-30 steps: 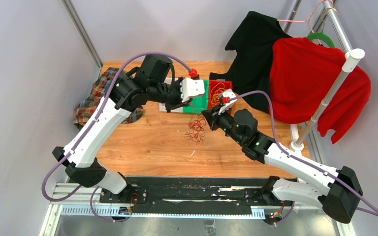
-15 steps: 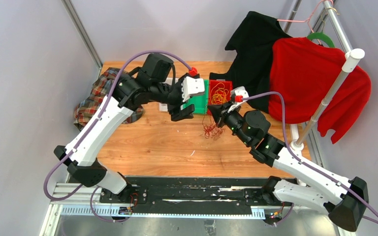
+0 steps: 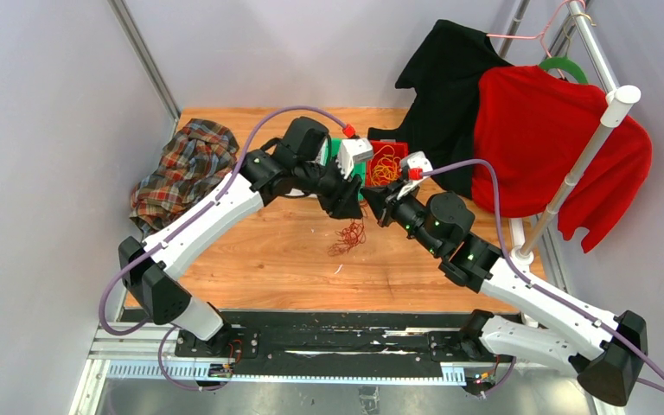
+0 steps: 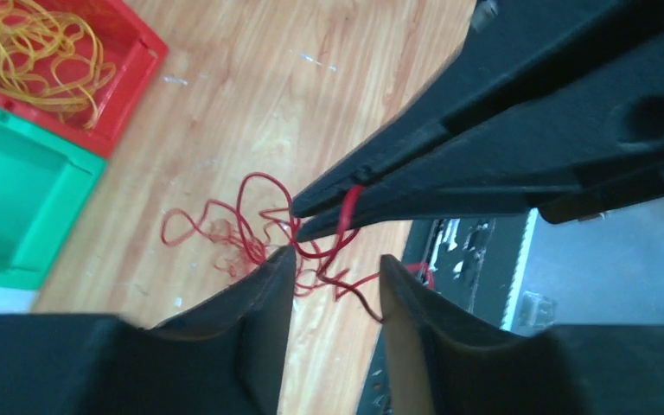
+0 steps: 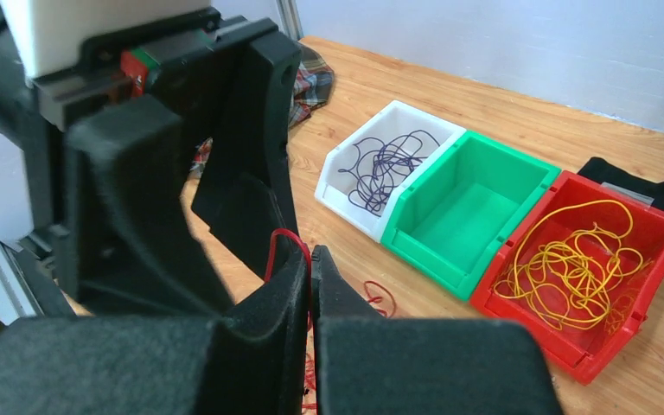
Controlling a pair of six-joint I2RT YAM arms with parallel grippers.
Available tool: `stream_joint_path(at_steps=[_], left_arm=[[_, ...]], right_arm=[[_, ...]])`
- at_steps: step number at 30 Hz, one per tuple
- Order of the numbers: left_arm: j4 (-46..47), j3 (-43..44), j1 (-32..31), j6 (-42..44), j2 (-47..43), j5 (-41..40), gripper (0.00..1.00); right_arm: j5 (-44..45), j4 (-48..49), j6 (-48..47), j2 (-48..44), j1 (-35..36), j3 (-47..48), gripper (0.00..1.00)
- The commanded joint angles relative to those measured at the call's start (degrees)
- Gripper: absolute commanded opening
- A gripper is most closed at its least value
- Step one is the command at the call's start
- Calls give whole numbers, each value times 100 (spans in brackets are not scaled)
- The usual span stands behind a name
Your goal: Untangle the cables
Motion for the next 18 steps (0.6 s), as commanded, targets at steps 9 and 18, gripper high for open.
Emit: stream_joint_path(at_steps=[9, 18], left_arm=[[985, -182, 561, -1247, -125, 827, 1], [37, 437, 561, -98, -264, 609, 1]], right_arm=[[140, 61, -221, -41, 155, 81, 1], [161, 585, -101, 169, 238, -202, 54]])
